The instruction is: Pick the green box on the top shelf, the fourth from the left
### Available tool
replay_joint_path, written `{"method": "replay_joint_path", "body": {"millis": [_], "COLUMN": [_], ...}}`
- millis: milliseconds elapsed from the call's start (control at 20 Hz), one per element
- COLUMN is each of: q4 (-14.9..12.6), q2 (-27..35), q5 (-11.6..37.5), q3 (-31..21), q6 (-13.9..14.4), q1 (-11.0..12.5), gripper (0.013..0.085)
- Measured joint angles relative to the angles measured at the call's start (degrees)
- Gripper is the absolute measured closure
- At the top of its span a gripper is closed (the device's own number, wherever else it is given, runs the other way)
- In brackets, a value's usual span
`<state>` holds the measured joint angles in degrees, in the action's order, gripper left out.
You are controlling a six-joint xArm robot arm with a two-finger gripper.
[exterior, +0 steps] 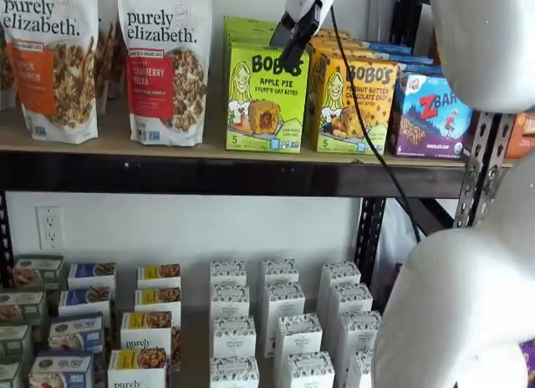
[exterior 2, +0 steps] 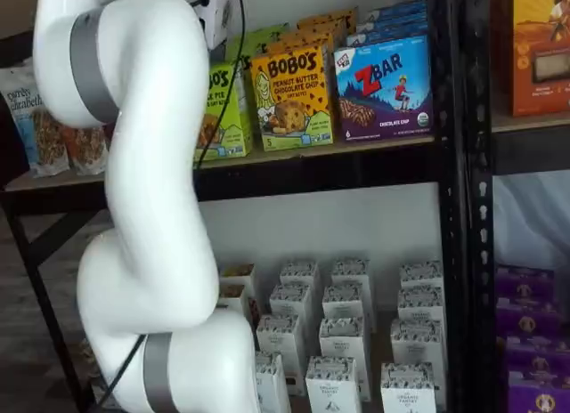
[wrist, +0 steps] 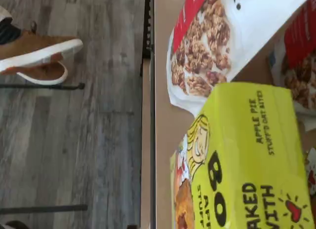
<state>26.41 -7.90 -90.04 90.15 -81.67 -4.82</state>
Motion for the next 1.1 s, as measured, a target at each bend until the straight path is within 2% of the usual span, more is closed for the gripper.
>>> {"method": "replay_joint_path", "body": {"millis": [450, 1100], "q4": [-1.79, -6.69], "q2": [0.24, 1.48], "q5": [1.14, 0.23], "q3": [-0.52, 0.3], "q6": [0.56, 1.6], "q1": [-1.12, -2.79], "gripper": [0.013, 0.013]}}
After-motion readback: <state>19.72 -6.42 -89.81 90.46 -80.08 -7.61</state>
